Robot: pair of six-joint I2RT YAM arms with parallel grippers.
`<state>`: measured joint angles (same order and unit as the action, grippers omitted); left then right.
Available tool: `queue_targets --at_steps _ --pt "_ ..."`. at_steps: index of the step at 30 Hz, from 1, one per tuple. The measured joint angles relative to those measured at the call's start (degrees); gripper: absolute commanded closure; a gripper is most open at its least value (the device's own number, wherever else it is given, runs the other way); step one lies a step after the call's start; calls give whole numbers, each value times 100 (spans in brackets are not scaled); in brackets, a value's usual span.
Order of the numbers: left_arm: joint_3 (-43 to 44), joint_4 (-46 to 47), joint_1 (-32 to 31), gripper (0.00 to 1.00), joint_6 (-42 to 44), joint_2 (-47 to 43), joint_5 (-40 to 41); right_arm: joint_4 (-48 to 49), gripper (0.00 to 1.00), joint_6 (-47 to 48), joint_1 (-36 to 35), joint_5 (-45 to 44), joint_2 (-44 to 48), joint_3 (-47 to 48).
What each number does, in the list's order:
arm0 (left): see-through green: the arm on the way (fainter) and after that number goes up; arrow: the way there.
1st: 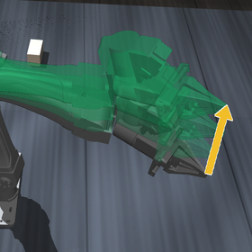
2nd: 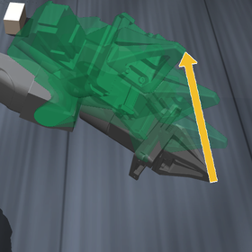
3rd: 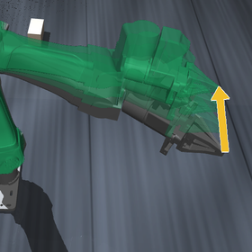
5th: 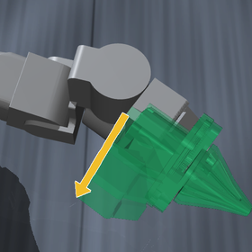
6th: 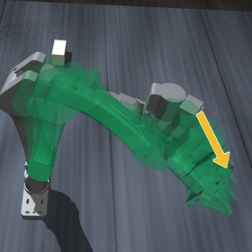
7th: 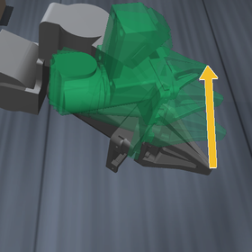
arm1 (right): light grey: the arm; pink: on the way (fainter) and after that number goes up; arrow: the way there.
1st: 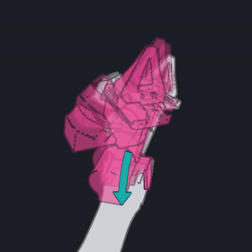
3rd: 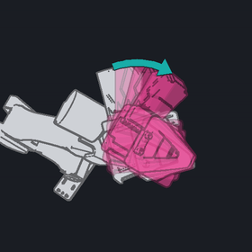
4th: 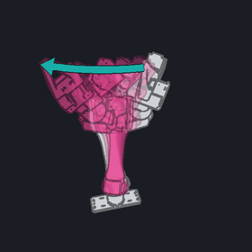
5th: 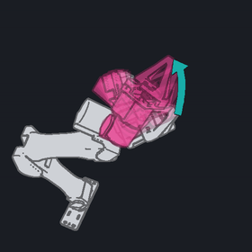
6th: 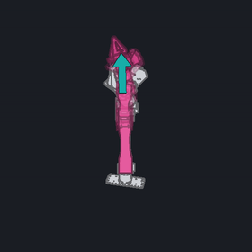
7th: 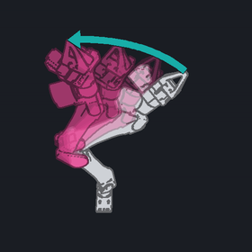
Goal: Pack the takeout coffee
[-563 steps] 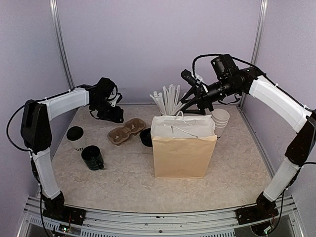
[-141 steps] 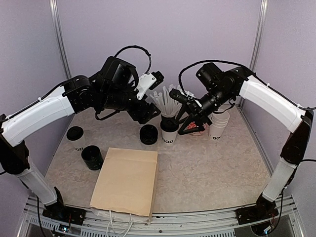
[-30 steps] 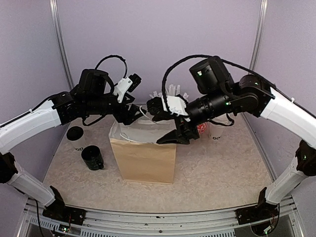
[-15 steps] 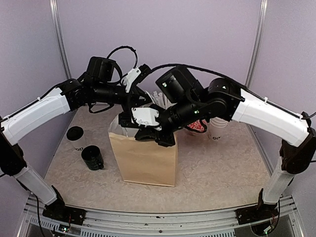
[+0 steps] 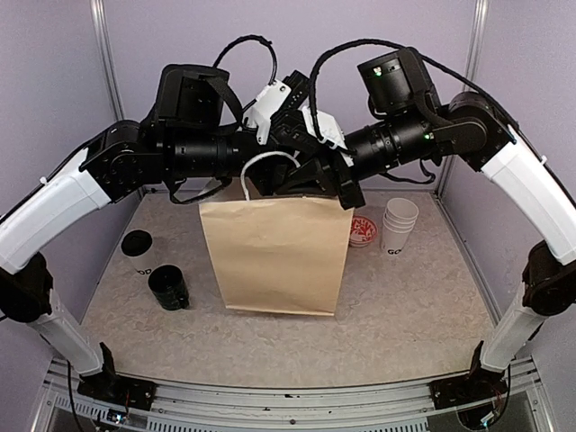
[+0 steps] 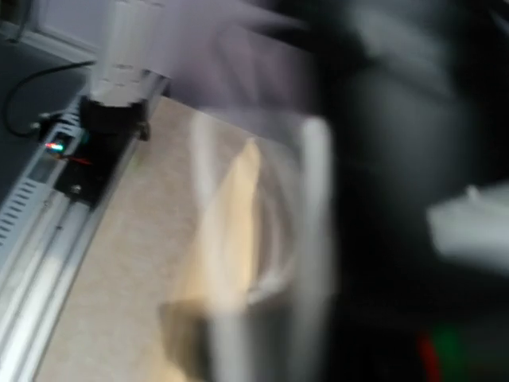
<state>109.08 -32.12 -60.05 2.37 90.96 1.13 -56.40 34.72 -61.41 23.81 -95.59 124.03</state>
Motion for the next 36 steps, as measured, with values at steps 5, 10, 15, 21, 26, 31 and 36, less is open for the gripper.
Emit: queue_targets --at_steps 5,10,15,21,26,31,36 --pt "1596 -743 636 100 -442 739 -24 -79 100 9 890 522 -111 437" --pt "1679 -791 -450 100 -623 841 575 -39 100 33 560 713 190 201" --pt "1147 -610 520 100 -850 691 313 -267 100 264 835 1222 271 186" --pt "435 -872 1335 100 -999 570 61 -131 100 343 1141 1416 192 -216" --pt "247 -894 933 100 -984 520 -48 -146 100 393 800 1342 208 -597" --pt "-308 -868 979 100 -984 400 -66 -111 100 448 752 1231 232 -942" --pt "-400 -841 988 100 -955 400 -181 -63 100 474 745 1152 269 -1261"
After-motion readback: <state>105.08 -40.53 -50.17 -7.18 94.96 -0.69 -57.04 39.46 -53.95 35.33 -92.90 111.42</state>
